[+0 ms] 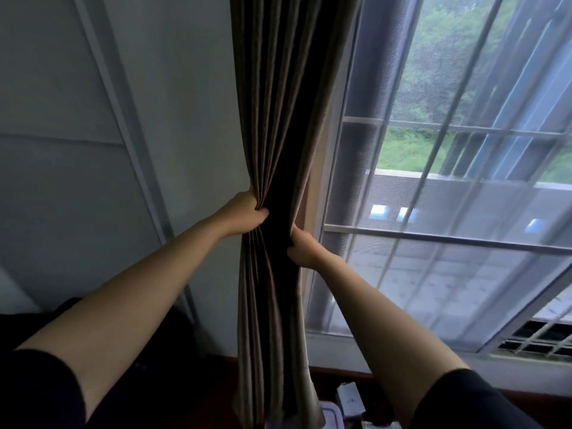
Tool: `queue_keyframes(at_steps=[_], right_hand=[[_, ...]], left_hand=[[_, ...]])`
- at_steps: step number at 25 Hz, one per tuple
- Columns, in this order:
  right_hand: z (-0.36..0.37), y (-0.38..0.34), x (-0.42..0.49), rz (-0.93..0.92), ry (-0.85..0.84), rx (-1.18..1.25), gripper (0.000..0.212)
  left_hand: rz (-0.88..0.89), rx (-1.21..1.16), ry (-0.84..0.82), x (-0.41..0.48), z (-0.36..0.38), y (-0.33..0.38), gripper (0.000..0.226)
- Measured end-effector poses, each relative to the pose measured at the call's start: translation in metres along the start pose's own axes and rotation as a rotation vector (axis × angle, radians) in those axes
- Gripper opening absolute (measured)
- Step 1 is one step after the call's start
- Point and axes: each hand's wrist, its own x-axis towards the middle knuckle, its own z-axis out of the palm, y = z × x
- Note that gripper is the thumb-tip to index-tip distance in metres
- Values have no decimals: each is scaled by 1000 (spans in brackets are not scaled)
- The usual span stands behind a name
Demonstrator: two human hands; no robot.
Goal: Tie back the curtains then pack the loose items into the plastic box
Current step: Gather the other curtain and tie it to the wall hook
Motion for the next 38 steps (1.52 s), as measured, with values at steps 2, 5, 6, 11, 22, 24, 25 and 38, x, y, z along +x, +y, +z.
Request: queue_keyframes(at_steps=[2, 5, 6, 11, 22, 24, 25, 38], right_hand=[[4, -4, 6, -34, -41, 15, 76], [6, -6, 8, -87, -30, 45, 83], [9, -5, 7, -105, -29, 68, 88], [29, 10, -3, -155, -34, 116, 115], [43, 17, -18, -146, -39, 98, 117], [52, 9, -22, -150, -17, 102, 116], [57, 5, -25, -141, -7, 108, 114], [-1, -47, 6, -132, 471, 917, 56]], left_hand=[[-17, -34, -19, -1, -11, -8, 49], [-5, -68, -89, -2, -14, -10, 50], [5, -79, -103, -3, -12, -7, 49], [58, -98, -145, 1, 3, 7, 39], [34, -139, -219, 5, 18, 20, 36], [21, -84, -156, 3, 26, 26, 39], [1, -13, -74, 2, 32, 28, 52], [-73, -495, 138, -25, 4, 0, 35]])
